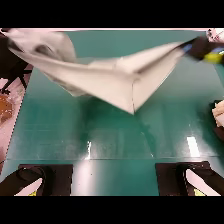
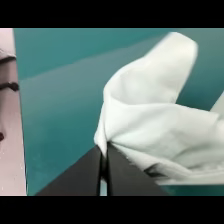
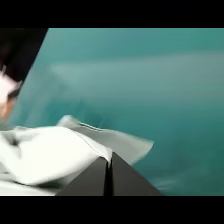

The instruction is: Fold the shirts.

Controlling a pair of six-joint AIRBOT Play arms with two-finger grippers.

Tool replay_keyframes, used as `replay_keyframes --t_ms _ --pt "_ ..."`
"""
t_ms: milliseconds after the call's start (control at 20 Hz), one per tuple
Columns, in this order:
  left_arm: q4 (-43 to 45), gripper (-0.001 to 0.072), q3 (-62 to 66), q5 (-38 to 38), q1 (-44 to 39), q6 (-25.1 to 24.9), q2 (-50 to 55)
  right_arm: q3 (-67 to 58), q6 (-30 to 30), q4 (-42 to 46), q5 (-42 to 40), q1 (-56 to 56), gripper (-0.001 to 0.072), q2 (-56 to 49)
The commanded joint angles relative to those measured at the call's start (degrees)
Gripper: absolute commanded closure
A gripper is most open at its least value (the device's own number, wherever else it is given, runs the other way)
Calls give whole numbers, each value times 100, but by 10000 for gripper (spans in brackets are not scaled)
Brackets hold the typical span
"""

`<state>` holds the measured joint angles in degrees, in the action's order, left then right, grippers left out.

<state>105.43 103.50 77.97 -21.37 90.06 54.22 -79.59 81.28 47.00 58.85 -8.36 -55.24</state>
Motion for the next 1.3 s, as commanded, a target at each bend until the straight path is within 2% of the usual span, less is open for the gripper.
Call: replay_keyframes --t_ms 0,100,200,250,350,450,550,700,900,1050,1150,1200,1250 --pt "212 684 520 334 4 170 -33 -1189 -210 -647 732 -1419 694 -212" --pt "160 684 522 962 4 372 -83 -1620 -229 -1005 745 -1849 694 -538" --pt "-232 684 525 1884 4 643 -103 -2044 -229 -992 901 -2057 694 -979" --pt "-658 684 507 2337 4 809 -101 -2201 -229 -990 997 -2085 694 -1217" --pt "-1878 685 358 2675 4 1274 -103 -2369 -229 -994 1121 -2048 694 -1703" --pt "-3117 684 -7 2524 4 1657 -103 -2356 -232 -938 1257 -1919 694 -2096" --pt "-3880 685 -693 2297 -127 1794 -103 -2354 -240 -933 1502 -1834 694 -2527" --pt "-3635 685 -2210 1860 -1049 1816 -103 -2354 -280 -927 1661 -1766 694 -3064" --pt "-3635 684 -4179 269 -2096 2328 -101 -2354 -286 -367 1665 -1777 694 -3567" --pt "-3915 684 -4819 -444 -2367 2393 -101 -2352 -284 -343 1823 -1873 693 -3884" --pt "-3912 683 -4905 -544 -2365 2371 -101 -2352 -286 -332 1895 -1875 692 -4035" --pt "-3873 683 -4905 -551 -2365 2347 -101 -2352 -284 -332 1937 -1875 676 -4076" --pt "-3821 682 -4905 -516 -2365 2339 -101 -2352 -284 -328 1963 -1873 516 -4079"
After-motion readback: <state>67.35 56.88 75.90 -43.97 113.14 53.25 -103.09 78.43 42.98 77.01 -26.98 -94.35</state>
